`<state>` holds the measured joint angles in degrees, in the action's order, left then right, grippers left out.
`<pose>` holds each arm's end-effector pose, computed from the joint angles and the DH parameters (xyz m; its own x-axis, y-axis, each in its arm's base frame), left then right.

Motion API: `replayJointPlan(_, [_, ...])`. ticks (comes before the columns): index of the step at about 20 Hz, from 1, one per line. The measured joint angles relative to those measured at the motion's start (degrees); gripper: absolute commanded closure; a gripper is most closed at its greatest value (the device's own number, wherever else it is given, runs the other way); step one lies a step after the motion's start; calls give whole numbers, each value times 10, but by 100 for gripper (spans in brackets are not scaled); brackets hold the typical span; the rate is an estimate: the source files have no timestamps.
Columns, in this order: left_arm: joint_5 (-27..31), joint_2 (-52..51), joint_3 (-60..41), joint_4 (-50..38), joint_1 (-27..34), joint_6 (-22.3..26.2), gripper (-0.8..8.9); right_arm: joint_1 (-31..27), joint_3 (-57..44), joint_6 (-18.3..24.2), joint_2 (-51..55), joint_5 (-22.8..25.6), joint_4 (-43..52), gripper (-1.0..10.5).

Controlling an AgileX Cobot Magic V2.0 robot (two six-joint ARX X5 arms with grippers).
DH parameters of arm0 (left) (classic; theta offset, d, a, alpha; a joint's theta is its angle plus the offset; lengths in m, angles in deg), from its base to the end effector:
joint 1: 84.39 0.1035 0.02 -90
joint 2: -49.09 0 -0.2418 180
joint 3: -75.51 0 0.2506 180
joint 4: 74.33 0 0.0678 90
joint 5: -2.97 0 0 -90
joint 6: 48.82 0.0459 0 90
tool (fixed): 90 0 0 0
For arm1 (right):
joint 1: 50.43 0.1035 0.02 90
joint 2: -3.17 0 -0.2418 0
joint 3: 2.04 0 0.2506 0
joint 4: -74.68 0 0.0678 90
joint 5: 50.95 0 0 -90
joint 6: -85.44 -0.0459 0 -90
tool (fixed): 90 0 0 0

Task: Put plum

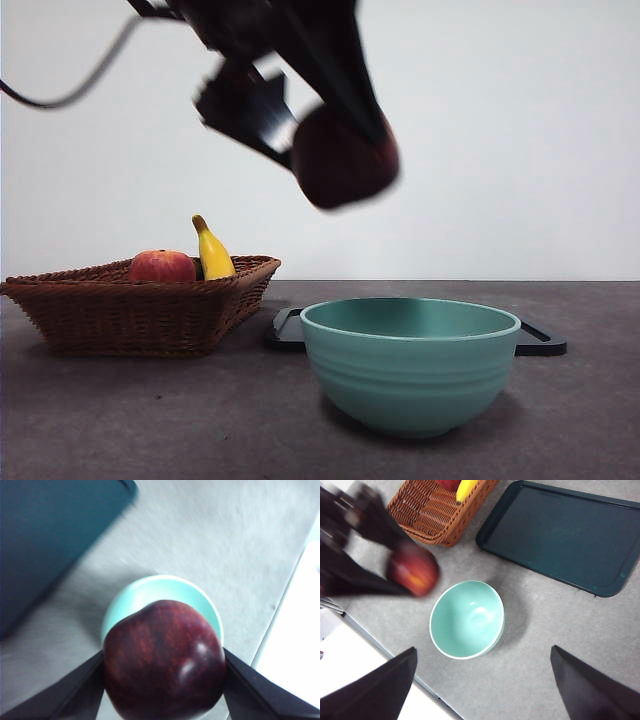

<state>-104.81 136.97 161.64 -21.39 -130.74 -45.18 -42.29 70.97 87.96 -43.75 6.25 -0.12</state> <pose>0.2149 -0.2456 0.2465 0.1590 -0.6090 -0.7771 0.8450 0.4910 -0.2120 0.1451 0.0459 0.3104 0.4724 0.6148 -0.6316 -0.5051 0.7761 0.3776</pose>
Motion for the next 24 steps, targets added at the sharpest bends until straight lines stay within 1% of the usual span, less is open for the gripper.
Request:
replayJointPlan(3, [3,54,0,-23,-20,9,545,0,0,0,0,0,0,520])
replayJointPlan(6, [19,101,0,-46,-32,17,545,0,0,0,0,0,0,520])
replayJointPlan(10, [56,142,0,-53,-45,31,544,0,0,0,0,0,0,520])
replayJointPlan(13, [72,154,0,-56,-55,47,542,0,0,0,0,0,4,520])
replayJointPlan(17, [74,158,0,-57,-64,64,531,0,0,0,0,0,4,520])
replayJointPlan(18, [74,159,0,-57,-67,68,520,0,0,0,0,0,4,520])
replayJointPlan(20, [74,159,0,-57,-71,75,454,0,0,0,0,0,4,520])
replayJointPlan(21, [74,159,0,-57,-71,75,436,0,0,0,0,0,4,520])
replayJointPlan(24, [74,159,0,-56,-71,76,436,0,0,0,0,0,3,520])
